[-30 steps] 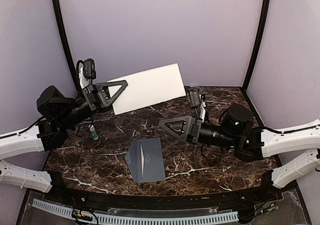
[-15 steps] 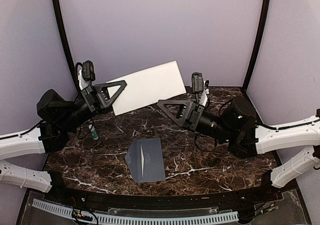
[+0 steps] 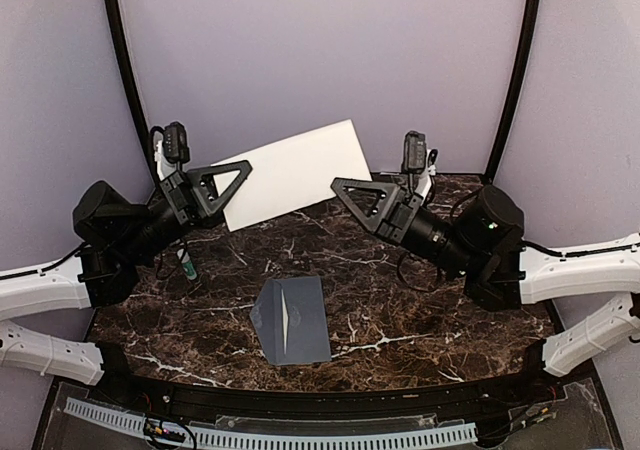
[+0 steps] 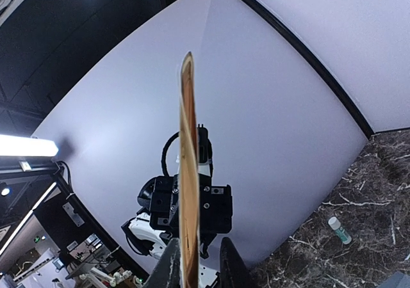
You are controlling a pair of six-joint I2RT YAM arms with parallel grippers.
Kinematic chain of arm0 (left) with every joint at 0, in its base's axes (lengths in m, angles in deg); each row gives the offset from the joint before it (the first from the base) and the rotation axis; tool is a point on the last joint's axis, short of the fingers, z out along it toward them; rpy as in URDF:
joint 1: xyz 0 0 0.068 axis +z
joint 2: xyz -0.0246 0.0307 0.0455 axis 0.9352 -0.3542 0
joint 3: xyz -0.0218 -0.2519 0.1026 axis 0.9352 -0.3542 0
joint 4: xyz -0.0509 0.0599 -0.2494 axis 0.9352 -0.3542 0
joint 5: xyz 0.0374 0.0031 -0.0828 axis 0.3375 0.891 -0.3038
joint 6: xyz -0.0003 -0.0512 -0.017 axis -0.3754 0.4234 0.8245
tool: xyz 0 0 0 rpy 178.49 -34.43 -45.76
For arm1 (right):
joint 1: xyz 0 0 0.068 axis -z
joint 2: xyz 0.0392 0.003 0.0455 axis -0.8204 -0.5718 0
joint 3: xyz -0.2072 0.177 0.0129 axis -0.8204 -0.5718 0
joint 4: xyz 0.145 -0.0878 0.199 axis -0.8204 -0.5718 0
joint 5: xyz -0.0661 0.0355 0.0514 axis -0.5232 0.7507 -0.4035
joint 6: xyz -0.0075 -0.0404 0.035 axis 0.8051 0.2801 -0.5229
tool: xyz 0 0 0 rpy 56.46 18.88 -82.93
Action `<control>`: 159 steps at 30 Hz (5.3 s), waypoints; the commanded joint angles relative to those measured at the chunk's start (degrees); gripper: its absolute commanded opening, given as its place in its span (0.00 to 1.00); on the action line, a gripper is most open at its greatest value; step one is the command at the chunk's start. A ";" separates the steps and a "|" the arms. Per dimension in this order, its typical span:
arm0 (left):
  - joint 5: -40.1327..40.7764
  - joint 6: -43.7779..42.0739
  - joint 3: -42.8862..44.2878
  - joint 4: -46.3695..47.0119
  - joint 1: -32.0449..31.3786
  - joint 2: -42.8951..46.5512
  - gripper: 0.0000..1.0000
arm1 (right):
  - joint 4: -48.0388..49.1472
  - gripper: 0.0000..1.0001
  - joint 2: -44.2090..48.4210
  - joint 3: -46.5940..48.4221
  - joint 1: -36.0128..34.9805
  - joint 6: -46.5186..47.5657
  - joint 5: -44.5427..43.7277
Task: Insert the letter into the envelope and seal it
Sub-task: Fold the letter, then place the letter in the envelope.
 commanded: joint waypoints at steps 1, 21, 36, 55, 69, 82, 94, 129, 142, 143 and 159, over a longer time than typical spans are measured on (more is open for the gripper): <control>-0.22 0.57 -0.74 2.70 -0.30 0.49 0.00 | 1.91 0.08 1.40 -0.77 0.84 0.32 -0.71; 2.46 -11.60 0.72 -43.27 8.73 11.88 0.87 | -34.56 0.00 12.20 2.45 8.32 6.85 2.25; -23.89 -24.98 10.12 -45.65 8.66 -1.65 0.87 | -53.85 0.00 8.17 8.30 10.09 14.25 29.91; -29.77 -24.72 14.11 -42.40 -1.04 -10.22 0.89 | -46.98 0.00 6.30 6.73 8.79 14.04 41.18; -32.17 -22.69 14.69 -41.81 -1.75 -12.43 0.64 | -42.59 0.00 6.50 5.34 8.81 13.03 44.93; -31.85 -21.67 13.14 -40.13 -1.84 -10.77 0.18 | -46.41 0.00 5.22 6.01 8.79 14.88 39.57; -29.46 -21.87 12.09 -41.67 -1.78 -9.61 0.00 | -47.64 0.00 5.25 5.98 8.79 15.03 38.77; -1.75 4.03 -19.14 -34.41 9.51 0.48 0.00 | -43.56 0.45 -6.42 -0.86 3.12 -2.04 10.89; 0.09 4.21 -19.83 -33.47 11.21 -4.95 0.00 | -42.79 0.47 -20.58 5.41 2.16 -3.01 10.47; 0.12 4.08 -19.92 -33.06 11.32 -5.29 0.00 | -43.09 0.47 -21.32 5.64 2.08 -3.09 10.10; 0.32 1.20 -18.89 -32.05 13.22 -14.06 0.00 | -46.96 0.48 -28.07 7.90 1.75 -2.75 5.87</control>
